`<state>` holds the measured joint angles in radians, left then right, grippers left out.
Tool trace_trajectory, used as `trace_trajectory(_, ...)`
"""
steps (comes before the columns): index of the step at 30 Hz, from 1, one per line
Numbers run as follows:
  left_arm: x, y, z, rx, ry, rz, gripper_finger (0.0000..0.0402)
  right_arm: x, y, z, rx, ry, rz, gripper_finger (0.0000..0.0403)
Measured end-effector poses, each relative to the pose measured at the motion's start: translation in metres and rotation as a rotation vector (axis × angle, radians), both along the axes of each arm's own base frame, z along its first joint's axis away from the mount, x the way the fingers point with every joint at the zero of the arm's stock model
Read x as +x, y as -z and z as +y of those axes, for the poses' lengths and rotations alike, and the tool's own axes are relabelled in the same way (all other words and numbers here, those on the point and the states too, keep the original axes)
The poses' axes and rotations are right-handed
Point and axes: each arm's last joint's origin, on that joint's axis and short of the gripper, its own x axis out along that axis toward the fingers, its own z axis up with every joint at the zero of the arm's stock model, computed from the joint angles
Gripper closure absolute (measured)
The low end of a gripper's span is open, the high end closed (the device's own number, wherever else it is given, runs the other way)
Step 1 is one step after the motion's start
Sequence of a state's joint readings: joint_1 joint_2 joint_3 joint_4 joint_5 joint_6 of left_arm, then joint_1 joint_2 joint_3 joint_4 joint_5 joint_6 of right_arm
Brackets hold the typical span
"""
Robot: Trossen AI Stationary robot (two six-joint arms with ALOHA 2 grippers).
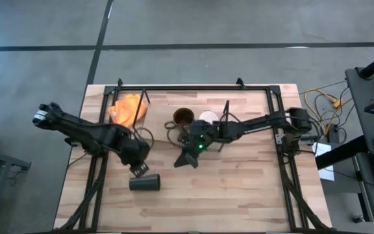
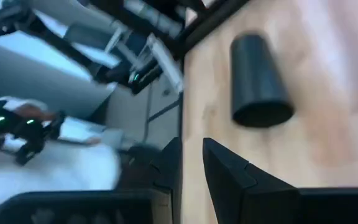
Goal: Stack small to large cups/mugs on shelf
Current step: Put the black cup on the shelf
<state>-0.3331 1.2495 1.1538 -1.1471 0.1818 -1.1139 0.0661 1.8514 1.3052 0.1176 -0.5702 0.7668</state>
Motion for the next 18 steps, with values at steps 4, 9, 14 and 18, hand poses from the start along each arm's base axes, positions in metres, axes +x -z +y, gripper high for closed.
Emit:
trace_trajectory(4, 0.007, 0.01, -0.028, 0.045, 0.245, -0.058, 0.0283, 0.014, 0.019, 0.014, 0.098, -0.063, -0.025, 0.0344)
trace_trajectory(9, -0.005, 0.024, -0.048, 0.22, 0.563, -0.003, 0.0297, 0.038, 0.034, 0.022, 0.321, -0.057, -0.171, 0.0344)
trace_trajectory(14, -0.008, 0.027, -0.062, 0.213, 0.564, -0.018, 0.0338, 0.052, 0.05, 0.041, 0.554, -0.1, -0.171, 0.0344)
trace_trajectory(18, -0.002, 0.029, -0.076, 0.161, 0.484, -0.074, 0.0369, 0.053, 0.056, 0.066, 0.575, -0.138, -0.147, 0.0344)
